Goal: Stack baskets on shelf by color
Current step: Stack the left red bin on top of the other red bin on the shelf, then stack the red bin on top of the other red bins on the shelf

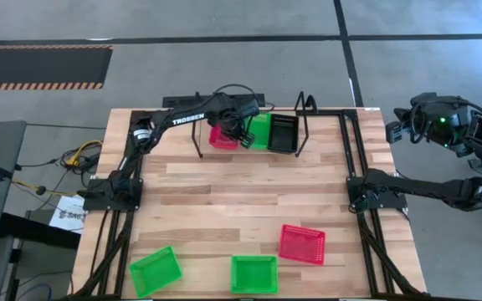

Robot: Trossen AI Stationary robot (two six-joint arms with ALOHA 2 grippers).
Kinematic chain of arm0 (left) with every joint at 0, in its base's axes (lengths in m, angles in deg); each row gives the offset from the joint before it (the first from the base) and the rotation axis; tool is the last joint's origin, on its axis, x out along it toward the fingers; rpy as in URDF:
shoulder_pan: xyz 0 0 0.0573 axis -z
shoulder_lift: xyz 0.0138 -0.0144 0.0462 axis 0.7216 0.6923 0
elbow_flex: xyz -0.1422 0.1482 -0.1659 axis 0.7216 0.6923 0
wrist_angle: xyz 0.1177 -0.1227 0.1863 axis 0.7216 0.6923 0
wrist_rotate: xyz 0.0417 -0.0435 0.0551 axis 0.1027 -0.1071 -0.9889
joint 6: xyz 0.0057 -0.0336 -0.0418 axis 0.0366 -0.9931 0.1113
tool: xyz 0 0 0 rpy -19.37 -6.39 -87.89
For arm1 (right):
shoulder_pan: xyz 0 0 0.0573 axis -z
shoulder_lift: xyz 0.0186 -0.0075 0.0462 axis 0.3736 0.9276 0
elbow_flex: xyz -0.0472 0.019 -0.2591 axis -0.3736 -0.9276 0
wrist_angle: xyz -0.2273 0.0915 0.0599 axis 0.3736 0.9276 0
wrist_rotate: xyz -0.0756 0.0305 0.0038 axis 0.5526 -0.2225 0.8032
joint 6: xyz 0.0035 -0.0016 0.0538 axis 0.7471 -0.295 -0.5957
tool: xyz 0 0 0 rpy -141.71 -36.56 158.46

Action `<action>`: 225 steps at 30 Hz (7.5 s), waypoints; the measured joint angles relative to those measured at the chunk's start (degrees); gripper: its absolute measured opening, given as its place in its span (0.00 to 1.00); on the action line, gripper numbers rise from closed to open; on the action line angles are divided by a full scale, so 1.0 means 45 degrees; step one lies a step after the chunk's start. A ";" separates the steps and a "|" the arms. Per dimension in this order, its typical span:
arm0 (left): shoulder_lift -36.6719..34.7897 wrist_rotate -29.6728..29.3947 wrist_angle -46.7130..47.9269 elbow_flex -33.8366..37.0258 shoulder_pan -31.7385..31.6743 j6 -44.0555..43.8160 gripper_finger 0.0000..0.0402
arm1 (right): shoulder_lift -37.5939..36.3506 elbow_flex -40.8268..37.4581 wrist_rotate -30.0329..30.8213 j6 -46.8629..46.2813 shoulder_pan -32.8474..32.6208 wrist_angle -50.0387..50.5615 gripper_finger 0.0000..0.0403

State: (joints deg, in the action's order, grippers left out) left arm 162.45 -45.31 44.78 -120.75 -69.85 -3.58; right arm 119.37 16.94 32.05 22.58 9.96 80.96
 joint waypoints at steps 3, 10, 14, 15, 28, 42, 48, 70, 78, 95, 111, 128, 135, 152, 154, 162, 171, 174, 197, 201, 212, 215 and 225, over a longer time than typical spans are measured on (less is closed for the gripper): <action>-0.0234 -0.0370 0.0491 -0.0502 0.0099 -0.0217 0.00 | 0.0000 0.0000 0.0000 0.0029 0.0000 0.0000 0.01; -0.0433 0.0298 0.0686 -0.2947 0.1828 0.1788 0.00 | 0.0000 0.0000 -0.0078 0.0194 0.0000 0.0000 0.01; -0.0369 0.1365 -0.0327 -0.2933 0.3170 0.2925 0.00 | 0.0000 0.0000 -0.0094 0.0233 0.0000 0.0000 0.01; -0.0328 0.1563 -0.0739 -0.2903 0.3473 0.2941 0.00 | 0.0000 0.0000 -0.0111 0.0233 0.0000 0.0000 0.01; 0.0810 0.2867 -0.4485 -0.2793 0.5291 0.6866 0.00 | 0.0003 0.0000 -0.0570 0.0330 -0.0006 0.0000 0.01; 0.1878 0.4137 -0.3407 -0.2841 0.5794 0.8141 0.20 | 0.0000 0.0000 -0.0690 -0.0807 0.0005 0.0000 0.01; 0.1954 0.4096 -0.3275 -0.2841 0.6332 0.9450 0.35 | 0.0000 0.0000 -0.2467 -0.1795 0.0005 0.0000 0.01; 0.1954 0.1580 0.2033 -0.2842 0.5618 0.8549 0.17 | 0.5000 0.0282 -0.7803 0.1088 -0.2303 -0.3046 0.00; 0.1925 -0.0405 0.4352 -0.2773 0.5048 0.8434 0.01 | 0.6442 -0.0498 -0.6933 -0.0145 -0.5140 -0.0345 0.00; -0.0651 -0.0572 0.4430 -0.2754 0.4545 0.7326 0.00 | 0.5871 -0.6161 -0.5824 -1.0373 -1.3561 -0.4656 0.00; -0.1848 -0.0681 0.4426 -0.2749 0.6314 0.6043 0.00 | 1.0071 -0.6428 -0.7212 -0.8761 -1.3534 -0.7179 0.11; -0.2470 -0.0667 0.4423 -0.2744 0.6776 0.5582 0.00 | 1.0846 -0.6426 -0.8636 -0.7140 -1.2978 -0.8139 0.20; -0.2510 -0.0671 0.4426 -0.2744 0.6776 0.5694 0.00 | 1.1104 -0.6426 -0.8835 -0.7135 -1.3002 -0.8164 0.38; -0.2500 -0.0667 0.4423 -0.2744 0.6766 0.5792 0.00 | 1.4042 -0.6426 -1.0006 -0.5309 -1.2983 -0.8315 0.33; -0.2500 -0.0667 0.4426 -0.2744 0.6766 0.5770 0.00 | 1.4139 -0.6421 -1.0127 -0.5308 -1.2939 -0.8369 0.20; -0.2576 -0.2265 0.4419 -0.2744 0.6766 0.4604 0.00 | 1.3507 -0.6284 -0.7714 -0.6137 -1.2190 -0.8027 0.01; -0.3297 -0.4861 0.4299 -0.2749 0.6761 0.1822 0.00 | 0.9521 -0.6289 -0.1810 -0.8030 -1.0133 -0.5637 0.01; -0.3374 -0.6489 0.3419 -0.2759 0.6761 0.0437 0.00 | 0.7878 -0.6278 -0.0154 -0.7828 -0.9387 -0.5481 0.00; -0.1685 -0.8463 -0.9374 -0.2720 0.6611 0.1983 0.00 | 0.3072 -0.6295 0.7839 0.2445 -0.7140 -1.3580 0.00; -0.1307 -0.8076 -1.1243 -0.2744 0.6541 0.2861 0.00 | 0.3198 -0.6300 0.7389 0.3773 -0.7155 -1.4871 0.00; -0.0838 -0.9451 -1.1056 -0.2744 0.6203 0.3180 0.00 | 0.3239 -0.6290 0.6337 0.3939 -0.8414 -1.5067 0.00; -0.0834 -1.0211 -1.1048 -0.2744 0.6198 0.3670 0.00 | 0.3235 -0.6290 0.6398 0.3992 -0.8715 -1.5060 0.00; -0.0834 -1.0681 -1.0826 -0.2744 0.6077 0.4584 0.00 | 0.3230 -0.6290 0.6394 0.4961 -0.8913 -1.4966 0.13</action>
State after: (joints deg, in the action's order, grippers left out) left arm 158.69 -93.37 -3.94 -133.10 -42.50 17.05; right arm 133.90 -11.36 60.82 44.90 -30.14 13.61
